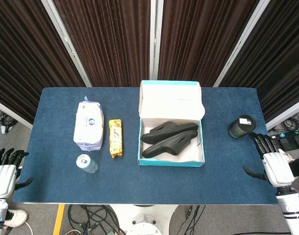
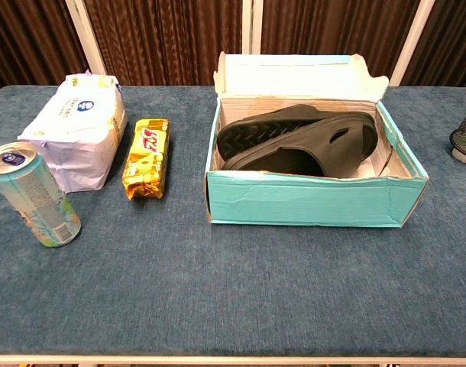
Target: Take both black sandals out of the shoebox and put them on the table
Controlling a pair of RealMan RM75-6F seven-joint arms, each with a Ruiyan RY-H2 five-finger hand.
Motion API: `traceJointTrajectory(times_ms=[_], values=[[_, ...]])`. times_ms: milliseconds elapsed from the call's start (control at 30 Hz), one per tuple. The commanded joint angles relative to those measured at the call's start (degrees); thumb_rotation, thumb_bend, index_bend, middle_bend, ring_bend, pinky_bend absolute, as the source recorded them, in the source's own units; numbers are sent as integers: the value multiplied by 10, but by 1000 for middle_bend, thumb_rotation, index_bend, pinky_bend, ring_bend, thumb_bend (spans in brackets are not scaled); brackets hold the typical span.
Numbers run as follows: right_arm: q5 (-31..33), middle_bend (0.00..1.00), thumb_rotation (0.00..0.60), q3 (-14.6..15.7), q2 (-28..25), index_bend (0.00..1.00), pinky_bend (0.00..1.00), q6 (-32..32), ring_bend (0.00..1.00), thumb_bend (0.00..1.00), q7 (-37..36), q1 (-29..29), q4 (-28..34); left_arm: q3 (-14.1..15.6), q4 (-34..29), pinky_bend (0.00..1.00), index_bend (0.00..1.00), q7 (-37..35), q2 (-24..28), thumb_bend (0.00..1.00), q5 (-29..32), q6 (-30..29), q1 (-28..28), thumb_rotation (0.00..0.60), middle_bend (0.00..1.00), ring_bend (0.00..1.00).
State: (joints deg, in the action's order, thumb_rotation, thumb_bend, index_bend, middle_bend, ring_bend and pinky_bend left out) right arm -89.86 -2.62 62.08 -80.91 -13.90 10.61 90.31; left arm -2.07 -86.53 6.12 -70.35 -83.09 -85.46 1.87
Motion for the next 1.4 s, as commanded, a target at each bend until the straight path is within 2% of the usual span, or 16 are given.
traceJointTrajectory(times_ms=[33,233,400,533,667,867,1067,1233,1400], values=[[-2,66,600,1,0,16,0,0,0,101,0,0,0,1,1,55,235,-1,0,0,-1,-1,-1,600,180,93],[-12,70,600,5,0,17,2,18,0,101,2,12,0,5,1,55,235,-3,1,0,-3,-5,-5,600,180,93],[-26,117,600,-8,-1,53,71,70,8,101,37,60,13,5,0,55,235,-6,3,0,-3,-7,-7,600,180,93],[-30,174,600,-29,6,149,132,143,66,101,79,124,30,5,2,55,235,-9,4,0,-3,-8,-8,600,181,93],[-12,209,600,-57,40,245,194,235,119,101,113,202,23,5,3,55,235,-11,3,0,0,-5,-8,600,181,93],[25,209,600,-78,113,264,195,331,124,101,176,287,-17,5,8,55,235,-16,3,0,7,-1,-10,600,180,93],[65,209,600,-86,172,264,195,357,118,101,235,324,-49,4,15,55,235,-22,3,0,13,3,-10,600,180,93],[90,211,600,-84,185,265,209,362,128,101,258,334,-51,4,22,55,235,-27,0,0,15,7,-10,600,180,93],[106,239,600,-81,184,264,231,351,178,101,273,334,-43,4,30,55,235,-36,-4,0,14,6,-11,600,180,93]])
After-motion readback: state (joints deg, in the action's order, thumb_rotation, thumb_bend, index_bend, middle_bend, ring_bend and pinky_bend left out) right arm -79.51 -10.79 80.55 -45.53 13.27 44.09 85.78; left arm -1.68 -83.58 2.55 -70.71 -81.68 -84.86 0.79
